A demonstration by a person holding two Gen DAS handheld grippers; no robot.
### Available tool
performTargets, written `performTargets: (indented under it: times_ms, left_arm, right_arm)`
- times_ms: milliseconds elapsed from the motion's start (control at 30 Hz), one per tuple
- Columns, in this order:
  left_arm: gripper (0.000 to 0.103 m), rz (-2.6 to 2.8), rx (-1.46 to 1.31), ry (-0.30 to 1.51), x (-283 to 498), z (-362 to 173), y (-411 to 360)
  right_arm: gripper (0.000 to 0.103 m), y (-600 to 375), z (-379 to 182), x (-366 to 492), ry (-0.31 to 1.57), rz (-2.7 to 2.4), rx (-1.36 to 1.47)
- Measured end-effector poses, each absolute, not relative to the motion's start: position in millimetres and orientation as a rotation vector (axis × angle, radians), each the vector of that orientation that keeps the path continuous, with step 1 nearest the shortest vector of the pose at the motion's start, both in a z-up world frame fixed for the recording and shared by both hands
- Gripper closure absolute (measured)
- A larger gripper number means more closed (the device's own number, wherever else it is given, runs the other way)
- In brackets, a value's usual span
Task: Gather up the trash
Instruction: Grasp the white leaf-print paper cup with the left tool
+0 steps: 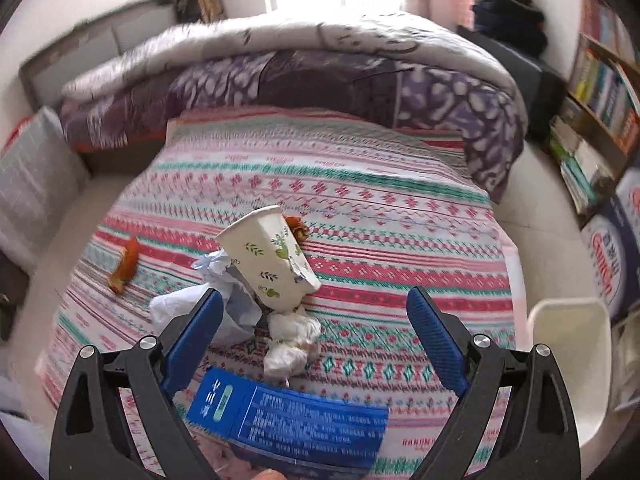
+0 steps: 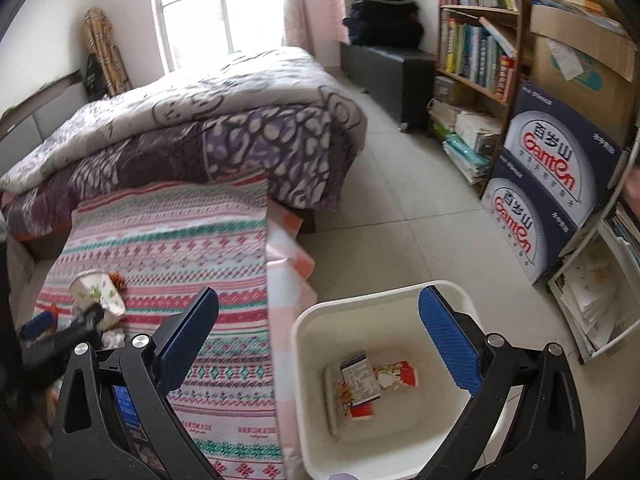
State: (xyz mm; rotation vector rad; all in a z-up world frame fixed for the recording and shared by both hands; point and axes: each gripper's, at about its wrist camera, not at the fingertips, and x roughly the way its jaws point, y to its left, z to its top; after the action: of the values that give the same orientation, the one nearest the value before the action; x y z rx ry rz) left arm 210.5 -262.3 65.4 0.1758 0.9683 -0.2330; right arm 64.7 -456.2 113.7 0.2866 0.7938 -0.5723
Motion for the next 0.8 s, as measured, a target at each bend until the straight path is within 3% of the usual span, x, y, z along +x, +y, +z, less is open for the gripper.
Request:
performTargets:
  times_ms: [367, 467, 500, 533, 800]
  left_arm:
    - [0.013, -0.154, 0.23, 1.019, 276.7, 22.1, -262.3]
    - [0.035, -0.211, 0.258, 1.022, 284.4, 15.8, -265.3]
    - [0.054, -0.234, 0.265, 1.03, 286.8, 13.9, -265.9]
    - [0.066, -0.272, 0.264, 1.048, 288.6, 12.1, -264.8]
    - [0.07, -0.437, 0.086, 1.042, 285.0, 55.7, -220.3]
  right_arm:
    - [0.007, -434.2, 87.1, 104.5, 0.897, -0.486, 0.291]
    - [0.007, -418.2, 75.4, 120.6, 0.952, -0.403, 0.233]
    - [0.007, -410.4, 70.6, 126.3, 0.972, -0.356, 0.202]
    - [0.007, -403.4, 66.5, 131.1, 0.983, -0.315, 0.173]
    - [0.007, -330.1, 26.7, 161.7, 1.103, 0.165, 0.009]
